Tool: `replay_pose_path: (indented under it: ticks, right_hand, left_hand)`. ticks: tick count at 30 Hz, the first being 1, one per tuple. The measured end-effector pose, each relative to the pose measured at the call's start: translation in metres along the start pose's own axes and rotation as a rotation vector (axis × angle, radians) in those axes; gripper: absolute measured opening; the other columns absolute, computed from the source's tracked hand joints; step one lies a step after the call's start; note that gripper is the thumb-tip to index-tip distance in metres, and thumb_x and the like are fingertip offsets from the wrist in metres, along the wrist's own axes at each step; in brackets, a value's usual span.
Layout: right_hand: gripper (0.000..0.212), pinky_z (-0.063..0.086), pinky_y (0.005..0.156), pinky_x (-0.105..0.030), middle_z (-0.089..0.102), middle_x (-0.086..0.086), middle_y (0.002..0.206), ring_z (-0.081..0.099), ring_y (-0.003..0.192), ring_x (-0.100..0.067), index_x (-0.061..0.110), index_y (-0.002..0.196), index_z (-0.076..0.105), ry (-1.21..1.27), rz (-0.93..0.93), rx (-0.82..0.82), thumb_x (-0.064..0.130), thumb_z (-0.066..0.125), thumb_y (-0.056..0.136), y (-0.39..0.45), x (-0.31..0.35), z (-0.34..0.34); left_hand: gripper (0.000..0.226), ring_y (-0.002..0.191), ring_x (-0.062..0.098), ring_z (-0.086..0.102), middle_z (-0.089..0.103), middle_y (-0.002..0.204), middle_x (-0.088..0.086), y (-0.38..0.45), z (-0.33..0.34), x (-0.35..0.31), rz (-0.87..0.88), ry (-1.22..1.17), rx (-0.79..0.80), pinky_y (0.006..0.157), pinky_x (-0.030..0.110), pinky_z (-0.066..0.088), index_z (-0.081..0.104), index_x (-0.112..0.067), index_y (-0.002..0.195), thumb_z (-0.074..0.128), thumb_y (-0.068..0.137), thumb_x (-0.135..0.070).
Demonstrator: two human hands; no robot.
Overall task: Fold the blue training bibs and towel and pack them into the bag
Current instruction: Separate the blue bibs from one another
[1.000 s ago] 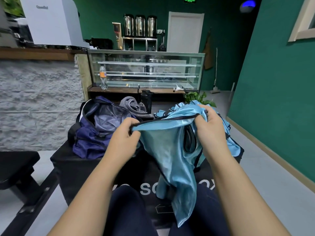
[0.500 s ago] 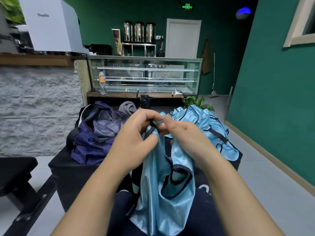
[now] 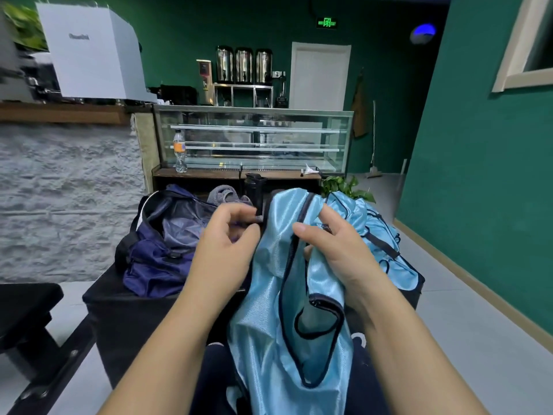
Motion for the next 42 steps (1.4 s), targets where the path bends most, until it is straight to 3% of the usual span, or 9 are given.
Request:
replay_pose_path:
  ticks: [5, 10, 15, 18, 22, 28, 31, 36, 42]
  right_hand:
    - [0.032, 0.059, 0.069, -0.034, 0.073, -0.009, 0.095, 0.070, 0.079, -0.023, 0.016, 0.106, 0.066, 0.112, 0.019, 0.098, 0.014, 0.071, 0.075, -0.001, 0.000, 0.008]
    - [0.026, 0.056, 0.068, -0.026, 0.074, -0.003, 0.096, 0.070, 0.082, -0.016, 0.012, 0.106, 0.065, -0.040, 0.021, 0.060, -0.001, 0.065, 0.084, 0.000, -0.007, 0.003]
    - [0.026, 0.051, 0.073, -0.038, 0.070, -0.008, 0.086, 0.064, 0.078, -0.026, 0.024, 0.088, 0.066, -0.234, 0.070, -0.029, 0.007, 0.049, 0.078, 0.004, -0.019, -0.005]
    - [0.028, 0.049, 0.079, -0.043, 0.063, -0.022, 0.106, 0.062, 0.082, -0.032, 0.014, 0.098, 0.063, -0.273, 0.101, -0.114, 0.017, 0.044, 0.078, 0.003, -0.019, -0.010]
    - [0.029, 0.051, 0.090, -0.032, 0.072, 0.001, 0.103, 0.065, 0.098, -0.015, 0.024, 0.097, 0.068, -0.202, 0.116, -0.233, 0.008, 0.045, 0.093, 0.002, -0.017, -0.027]
    - [0.058, 0.054, 0.073, -0.029, 0.075, 0.001, 0.084, 0.070, 0.079, -0.016, 0.035, 0.073, 0.077, 0.090, 0.095, -0.024, -0.002, 0.037, 0.092, 0.001, -0.005, -0.009]
    - [0.044, 0.055, 0.080, -0.030, 0.075, 0.001, 0.092, 0.070, 0.088, -0.018, 0.031, 0.090, 0.075, 0.024, 0.079, 0.024, 0.000, 0.043, 0.094, -0.001, -0.002, -0.005]
    - [0.049, 0.053, 0.091, -0.031, 0.068, 0.008, 0.114, 0.067, 0.102, -0.013, 0.034, 0.130, 0.053, -0.095, 0.083, -0.006, 0.002, 0.049, 0.092, -0.001, -0.006, -0.012]
    - [0.035, 0.055, 0.075, -0.018, 0.074, 0.017, 0.087, 0.070, 0.085, -0.005, 0.038, 0.101, 0.065, -0.140, 0.070, 0.019, 0.006, 0.055, 0.091, 0.000, -0.004, -0.006]
  left_hand:
    - [0.046, 0.106, 0.034, 0.064, 0.070, 0.110, 0.017, -0.026, 0.047, 0.036, -0.426, -0.353, 0.375, 0.096, 0.046, 0.047, 0.071, -0.009, 0.107, 0.058, 0.088, -0.049]
    - [0.022, 0.080, 0.022, 0.068, 0.073, 0.095, 0.013, -0.012, 0.030, 0.005, -0.207, -0.485, 0.240, 0.067, 0.027, 0.057, 0.069, -0.010, 0.100, 0.058, 0.082, -0.015]
    - [0.047, 0.072, 0.011, 0.068, 0.074, 0.087, -0.001, -0.018, 0.034, -0.011, -0.169, -0.500, 0.346, 0.061, 0.021, 0.054, 0.056, -0.038, 0.122, 0.041, 0.095, -0.002]
    - [0.054, 0.052, 0.009, 0.053, 0.064, 0.063, -0.003, -0.015, 0.025, -0.008, -0.147, -0.453, 0.300, 0.048, 0.016, 0.044, 0.054, -0.044, 0.125, 0.043, 0.094, -0.002]
    - [0.064, 0.094, 0.001, 0.064, 0.068, 0.108, -0.019, -0.009, 0.018, -0.003, -0.105, -0.287, 0.306, 0.083, 0.022, 0.048, 0.053, -0.038, 0.128, 0.051, 0.070, -0.013]
    - [0.024, 0.096, 0.020, 0.067, 0.074, 0.099, 0.002, -0.027, 0.048, 0.040, -0.538, -0.326, 0.462, 0.091, 0.035, 0.050, 0.077, -0.025, 0.092, 0.058, 0.087, -0.039]
    - [0.032, 0.091, 0.023, 0.068, 0.071, 0.107, 0.012, -0.028, 0.055, 0.026, -0.419, -0.474, 0.446, 0.078, 0.032, 0.056, 0.065, -0.012, 0.115, 0.061, 0.084, -0.020]
    - [0.055, 0.085, 0.021, 0.069, 0.072, 0.105, 0.006, -0.015, 0.046, 0.007, -0.224, -0.469, 0.387, 0.066, 0.027, 0.056, 0.059, -0.027, 0.115, 0.053, 0.067, -0.002]
    - [0.066, 0.092, 0.022, 0.067, 0.070, 0.108, 0.004, -0.020, 0.044, -0.004, -0.139, -0.456, 0.453, 0.070, 0.027, 0.053, 0.062, -0.035, 0.116, 0.050, 0.064, 0.003]
Point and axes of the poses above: each hand's wrist, its own y-axis towards the middle knuckle, its own z-axis out of the palm, x = y × z, the point moved 10 cm from there along y, towards the middle knuckle
